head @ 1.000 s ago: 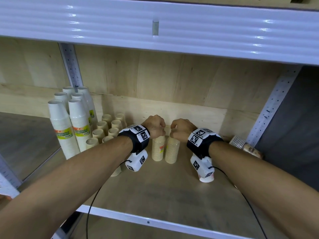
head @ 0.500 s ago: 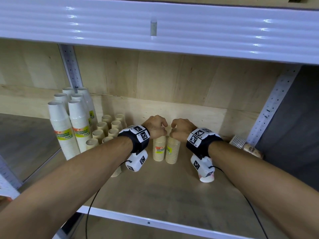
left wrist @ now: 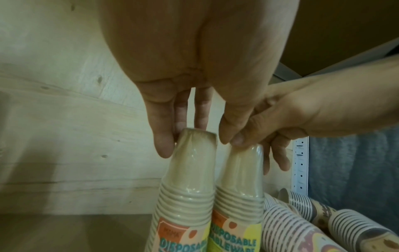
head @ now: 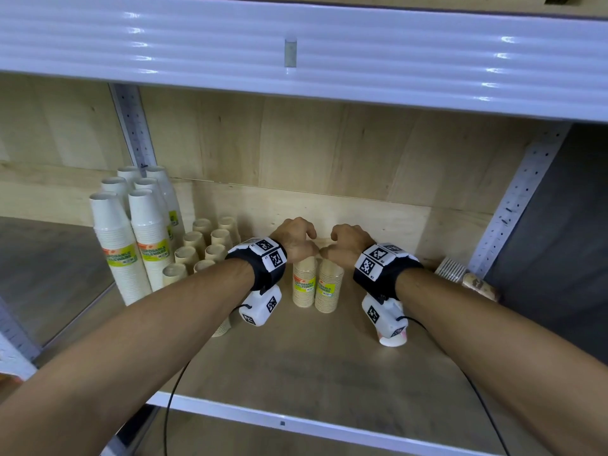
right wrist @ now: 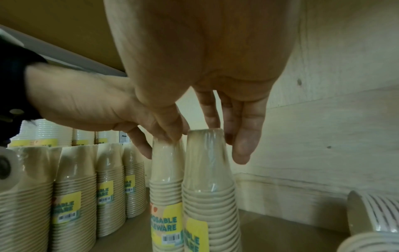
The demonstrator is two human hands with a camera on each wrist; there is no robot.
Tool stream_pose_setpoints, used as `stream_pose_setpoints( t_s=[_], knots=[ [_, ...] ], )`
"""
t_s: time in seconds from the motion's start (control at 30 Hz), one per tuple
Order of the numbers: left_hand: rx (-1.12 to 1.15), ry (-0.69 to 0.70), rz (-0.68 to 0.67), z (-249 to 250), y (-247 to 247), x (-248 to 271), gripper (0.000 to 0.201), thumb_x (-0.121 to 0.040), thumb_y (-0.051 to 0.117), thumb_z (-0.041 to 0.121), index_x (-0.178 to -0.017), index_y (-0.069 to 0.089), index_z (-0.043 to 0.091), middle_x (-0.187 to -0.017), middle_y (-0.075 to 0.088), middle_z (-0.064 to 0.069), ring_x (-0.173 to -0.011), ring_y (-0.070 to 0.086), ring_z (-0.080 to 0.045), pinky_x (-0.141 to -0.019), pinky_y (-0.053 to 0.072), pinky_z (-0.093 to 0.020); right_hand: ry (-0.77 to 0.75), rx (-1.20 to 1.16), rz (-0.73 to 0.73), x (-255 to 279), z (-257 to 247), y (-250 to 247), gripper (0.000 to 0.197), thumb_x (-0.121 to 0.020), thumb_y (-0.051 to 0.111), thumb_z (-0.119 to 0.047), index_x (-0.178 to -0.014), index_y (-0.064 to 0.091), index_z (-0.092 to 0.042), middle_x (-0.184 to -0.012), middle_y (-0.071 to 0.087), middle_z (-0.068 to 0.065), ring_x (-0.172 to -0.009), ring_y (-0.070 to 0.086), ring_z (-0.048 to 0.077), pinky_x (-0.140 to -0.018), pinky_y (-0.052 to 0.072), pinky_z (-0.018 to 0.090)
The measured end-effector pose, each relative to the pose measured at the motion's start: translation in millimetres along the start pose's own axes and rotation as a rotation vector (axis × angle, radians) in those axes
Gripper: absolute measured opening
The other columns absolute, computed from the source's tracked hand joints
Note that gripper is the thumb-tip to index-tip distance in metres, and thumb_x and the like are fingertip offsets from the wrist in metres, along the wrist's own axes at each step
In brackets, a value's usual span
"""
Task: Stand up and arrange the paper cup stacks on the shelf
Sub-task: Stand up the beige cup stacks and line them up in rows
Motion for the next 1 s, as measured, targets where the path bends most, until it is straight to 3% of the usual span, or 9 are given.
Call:
stream_pose_setpoints(
  t_s=[0.17,0.37,0.57,0.63,0.73,0.8,0.97,1.0],
  knots=[
    [-0.026,0.038,-0.043,5,-1,0,0.035,-0.084,0.072,0.023,-0.118,0.069,0.017,-0.123,0.062,-0.005,-0.109,0.059,-0.022,-0.083,0.046,-0.026,-0.028,0.024,-0.041,1,-6,-1,0.028,-0.079,0.068,-0.021,-0.103,0.068,-0.006,-0.104,0.067,0.011,-0.091,0.066,0.026,-0.064,0.048,0.026],
    [-0.067,0.048,-0.102,11,-6,7,0.035,-0.082,0.073,0.02,-0.117,0.071,0.018,-0.12,0.065,-0.002,-0.106,0.061,-0.02,-0.083,0.049,-0.026,-0.068,0.023,-0.052,6,-11,-5,0.034,-0.081,0.068,-0.019,-0.112,0.069,-0.004,-0.111,0.067,0.013,-0.099,0.066,0.027,-0.081,0.057,0.033],
    [-0.093,0.012,-0.185,10,-22,21,0.028,-0.082,0.074,0.014,-0.109,0.073,0.013,-0.097,0.067,-0.005,-0.074,0.064,-0.017,-0.065,0.055,-0.028,-0.12,0.023,-0.119,15,-29,-9,0.03,-0.08,0.068,-0.016,-0.106,0.07,-0.002,-0.107,0.069,0.013,-0.091,0.067,0.024,-0.069,0.05,0.027],
    [-0.104,-0.022,-0.243,8,-28,29,0.027,-0.081,0.074,0.011,-0.108,0.073,0.009,-0.099,0.068,-0.009,-0.076,0.067,-0.023,-0.072,0.061,-0.034,-0.141,0.029,-0.156,19,-38,-9,0.032,-0.079,0.068,-0.015,-0.108,0.069,-0.001,-0.108,0.069,0.014,-0.083,0.064,0.021,-0.067,0.047,0.026],
    [-0.168,-0.072,-0.347,1,-33,41,0.027,-0.079,0.075,0.009,-0.105,0.071,0.003,-0.101,0.069,-0.014,-0.079,0.066,-0.025,-0.082,0.06,-0.04,-0.179,0.037,-0.224,25,-52,-8,0.03,-0.077,0.069,-0.016,-0.106,0.069,-0.005,-0.104,0.068,0.012,-0.081,0.062,0.02,-0.066,0.048,0.027],
    [-0.201,-0.102,-0.428,-5,-35,50,0.024,-0.078,0.076,0.009,-0.1,0.069,0.002,-0.094,0.066,-0.014,-0.08,0.062,-0.025,-0.081,0.058,-0.037,-0.201,0.049,-0.289,32,-63,-5,0.029,-0.076,0.07,-0.016,-0.105,0.07,-0.008,-0.099,0.068,0.008,-0.08,0.062,0.019,-0.065,0.049,0.026],
    [-0.325,-0.153,-0.557,-19,-49,76,0.014,-0.079,0.075,0.012,-0.09,0.066,0.009,-0.068,0.058,-0.004,-0.06,0.053,-0.017,-0.063,0.049,-0.025,-0.255,-0.004,-0.469,48,-95,8,0.022,-0.078,0.073,-0.011,-0.099,0.067,-0.006,-0.095,0.067,0.01,-0.088,0.07,0.027,-0.074,0.06,0.036],
    [-0.337,-0.162,-0.578,-24,-52,81,0.014,-0.079,0.075,0.013,-0.088,0.066,0.009,-0.068,0.058,-0.004,-0.059,0.053,-0.017,-0.061,0.048,-0.024,-0.273,-0.013,-0.488,52,-102,10,0.018,-0.079,0.074,-0.01,-0.096,0.066,-0.007,-0.091,0.067,0.009,-0.084,0.07,0.026,-0.071,0.061,0.035]
  ],
)
Point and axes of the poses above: each hand's wrist, its own x-axis away from the middle knuckle, its own y-axis out of the palm, z = x × y, the point moved 4 cm from there along -x, towards the middle knuckle
